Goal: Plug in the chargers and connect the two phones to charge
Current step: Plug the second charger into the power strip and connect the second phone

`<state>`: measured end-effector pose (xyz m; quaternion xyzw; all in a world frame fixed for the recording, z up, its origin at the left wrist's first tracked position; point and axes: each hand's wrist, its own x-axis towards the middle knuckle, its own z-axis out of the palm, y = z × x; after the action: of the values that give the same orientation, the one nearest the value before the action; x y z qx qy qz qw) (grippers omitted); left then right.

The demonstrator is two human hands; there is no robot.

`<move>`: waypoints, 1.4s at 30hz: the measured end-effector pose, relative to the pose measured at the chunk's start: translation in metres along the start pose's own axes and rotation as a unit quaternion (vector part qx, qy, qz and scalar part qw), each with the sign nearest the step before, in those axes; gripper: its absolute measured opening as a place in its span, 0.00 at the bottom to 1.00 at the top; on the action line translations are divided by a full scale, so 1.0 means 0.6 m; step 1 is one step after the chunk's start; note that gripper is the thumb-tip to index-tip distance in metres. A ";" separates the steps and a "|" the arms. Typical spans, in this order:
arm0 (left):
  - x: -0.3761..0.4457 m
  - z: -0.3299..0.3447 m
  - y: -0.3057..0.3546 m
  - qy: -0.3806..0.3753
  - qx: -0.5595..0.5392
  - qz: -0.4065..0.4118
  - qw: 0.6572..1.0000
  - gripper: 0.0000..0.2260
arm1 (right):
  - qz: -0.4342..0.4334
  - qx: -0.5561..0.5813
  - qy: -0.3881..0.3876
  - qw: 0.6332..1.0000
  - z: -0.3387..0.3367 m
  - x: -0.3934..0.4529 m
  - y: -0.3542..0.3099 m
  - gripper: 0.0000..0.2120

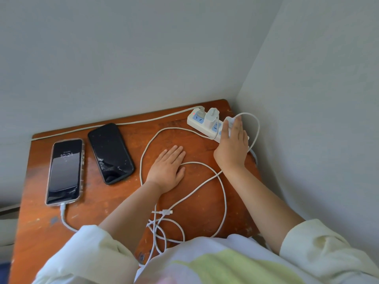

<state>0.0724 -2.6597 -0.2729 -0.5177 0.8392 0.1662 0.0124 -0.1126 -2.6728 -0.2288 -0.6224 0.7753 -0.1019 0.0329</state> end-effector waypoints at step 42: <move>-0.341 -0.009 -0.124 -0.004 -0.079 -0.228 0.970 0.22 | -0.310 0.136 -0.133 0.931 0.000 -0.161 -0.232 0.13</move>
<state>0.2331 -2.5146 -0.2479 -0.6940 0.6832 0.2270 0.0125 0.0425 -2.6075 -0.2082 -0.8293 0.5108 -0.1278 0.1869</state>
